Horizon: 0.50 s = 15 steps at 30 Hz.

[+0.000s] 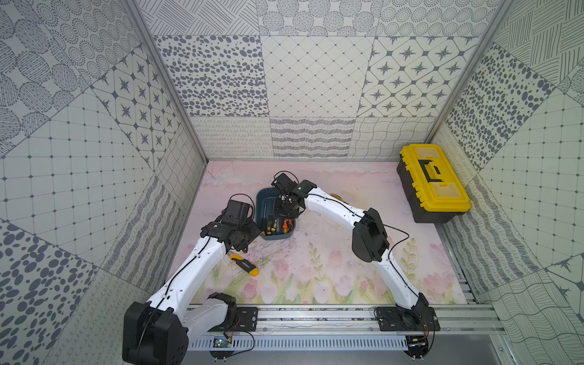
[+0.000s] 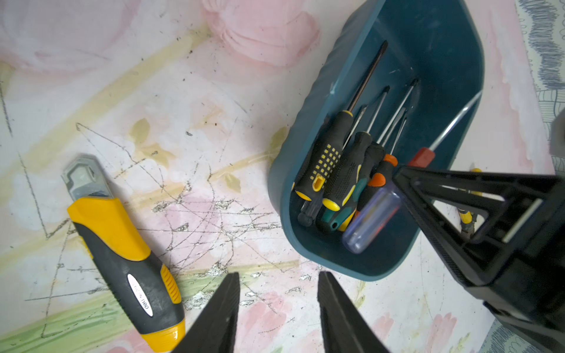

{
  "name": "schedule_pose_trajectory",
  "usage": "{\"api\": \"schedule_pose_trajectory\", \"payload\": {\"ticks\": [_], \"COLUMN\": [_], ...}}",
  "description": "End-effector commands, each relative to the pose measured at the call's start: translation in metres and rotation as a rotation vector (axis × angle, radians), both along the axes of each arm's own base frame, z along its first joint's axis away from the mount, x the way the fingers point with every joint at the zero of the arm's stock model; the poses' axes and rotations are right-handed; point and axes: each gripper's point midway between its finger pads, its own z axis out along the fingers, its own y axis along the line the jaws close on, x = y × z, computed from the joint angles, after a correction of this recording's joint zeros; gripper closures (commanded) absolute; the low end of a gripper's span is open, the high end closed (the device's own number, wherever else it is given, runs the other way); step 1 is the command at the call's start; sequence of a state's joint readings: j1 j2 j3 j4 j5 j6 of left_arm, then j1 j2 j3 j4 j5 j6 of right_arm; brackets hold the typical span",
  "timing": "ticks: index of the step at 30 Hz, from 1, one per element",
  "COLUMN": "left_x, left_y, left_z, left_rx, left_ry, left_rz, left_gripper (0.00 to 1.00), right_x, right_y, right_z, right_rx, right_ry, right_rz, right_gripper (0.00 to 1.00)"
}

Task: Put the screwdriver on the desktop into the storage box
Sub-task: Place the screwdriver in the storage box.

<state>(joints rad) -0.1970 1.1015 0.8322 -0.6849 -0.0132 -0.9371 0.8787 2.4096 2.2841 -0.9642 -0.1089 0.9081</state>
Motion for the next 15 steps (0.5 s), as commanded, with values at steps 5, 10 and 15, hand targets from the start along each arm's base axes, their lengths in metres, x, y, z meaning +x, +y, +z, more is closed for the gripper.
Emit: {"api": "schedule_pose_trajectory", "payload": {"ticks": [5, 10, 15], "left_x": [0.007, 0.016, 0.027], "left_y": [0.013, 0.026, 0.047], "left_z": [0.011, 0.034, 0.05], "left_rx": [0.091, 0.166, 0.3], "left_ry": [-0.043, -0.143, -0.288], "left_rz": [-0.022, -0.002, 0.024], "left_gripper": [0.53, 0.49, 0.3], "right_x": [0.003, 0.001, -0.016], "right_y": [-0.027, -0.09, -0.219], "right_z": [0.066, 0.127, 0.145], "right_rx": [-0.05, -0.106, -0.125], "right_ry": [-0.175, -0.434, -0.682], "right_rz": [-0.01, -0.043, -0.25], "right_gripper": [0.58, 0.57, 0.55]}}
